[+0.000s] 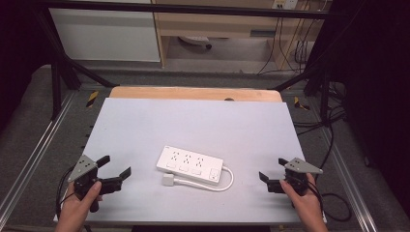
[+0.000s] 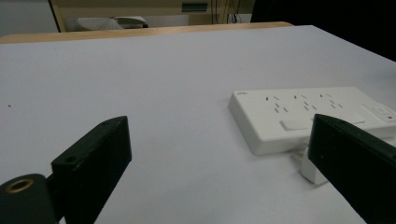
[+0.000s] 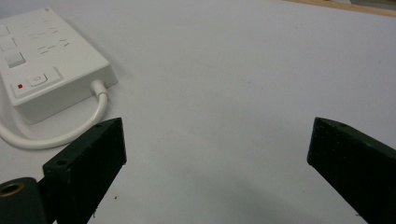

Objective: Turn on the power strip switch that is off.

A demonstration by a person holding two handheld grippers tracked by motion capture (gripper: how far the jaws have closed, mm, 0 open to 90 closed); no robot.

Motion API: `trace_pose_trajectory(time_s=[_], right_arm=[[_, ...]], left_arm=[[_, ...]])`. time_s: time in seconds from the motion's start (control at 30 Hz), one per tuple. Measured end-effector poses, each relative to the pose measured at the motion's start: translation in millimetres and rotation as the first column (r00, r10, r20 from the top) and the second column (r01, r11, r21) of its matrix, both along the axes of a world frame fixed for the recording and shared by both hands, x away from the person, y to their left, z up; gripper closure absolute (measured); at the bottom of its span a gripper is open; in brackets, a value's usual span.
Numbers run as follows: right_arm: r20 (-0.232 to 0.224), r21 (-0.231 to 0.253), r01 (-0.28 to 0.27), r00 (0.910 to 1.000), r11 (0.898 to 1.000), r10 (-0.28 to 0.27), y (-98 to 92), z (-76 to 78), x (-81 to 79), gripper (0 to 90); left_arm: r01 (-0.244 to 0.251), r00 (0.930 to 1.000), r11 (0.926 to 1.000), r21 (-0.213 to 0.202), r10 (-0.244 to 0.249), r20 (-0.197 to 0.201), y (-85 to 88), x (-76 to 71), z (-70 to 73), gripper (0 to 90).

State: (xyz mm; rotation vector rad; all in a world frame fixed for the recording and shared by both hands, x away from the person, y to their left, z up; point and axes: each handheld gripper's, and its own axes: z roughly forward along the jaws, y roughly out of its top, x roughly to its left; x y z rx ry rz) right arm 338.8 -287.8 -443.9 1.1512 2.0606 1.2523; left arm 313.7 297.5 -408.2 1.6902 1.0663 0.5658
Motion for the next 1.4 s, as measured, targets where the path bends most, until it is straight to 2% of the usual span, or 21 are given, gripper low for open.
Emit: trace_pose_trajectory(time_s=[0.13, 0.23, 0.4, 0.7, 0.93, 1.13, 1.4], right_arm=[[-0.003, 0.007, 0.005, 1.0000, 1.000, -0.005, -2.1, 0.2, -0.9, 5.3], [0.000, 0.029, 0.010, 0.9999, 1.000, -0.010, -3.9, 1.9, -1.2, 5.3], [-0.009, 0.035, 0.029, 0.9996, 0.999, -0.028, -7.5, 2.7, -1.8, 5.3], [-0.010, 0.080, 0.045, 0.9990, 0.996, -0.045, -13.2, 10.6, -4.5, 4.1], [-0.017, 0.086, 0.045, 0.9989, 0.995, -0.044, -12.0, 14.1, -5.6, 3.2], [0.000, 0.085, 0.041, 0.9992, 0.996, -0.041, -9.3, 17.8, -6.8, 2.5], [-0.009, 0.099, 0.052, 0.9986, 0.994, -0.052, -1.3, 23.1, -7.3, 3.1]], left_arm=[[0.014, 0.9999, 0.9998, 0.016, -0.014, -0.001, -3.0, 0.8, -0.7, 6.3], [0.016, 0.9999, 0.9995, 0.028, -0.016, -0.003, -4.2, 0.7, -1.3, 6.3], [0.015, 0.9999, 0.9994, 0.030, -0.015, -0.006, -4.0, 0.9, -1.7, 6.2], [0.023, 0.9997, 0.9985, 0.049, -0.023, -0.006, -6.2, 0.7, -2.4, 6.2], [0.029, 0.9996, 0.9981, 0.055, -0.029, -0.006, -7.2, 0.9, -3.0, 6.1], [0.033, 0.9995, 0.9970, 0.071, -0.032, -0.007, -8.0, 0.8, -3.2, 6.1], [0.034, 0.9994, 0.9971, 0.068, -0.034, -0.008, -8.6, 0.7, -3.3, 6.1]])
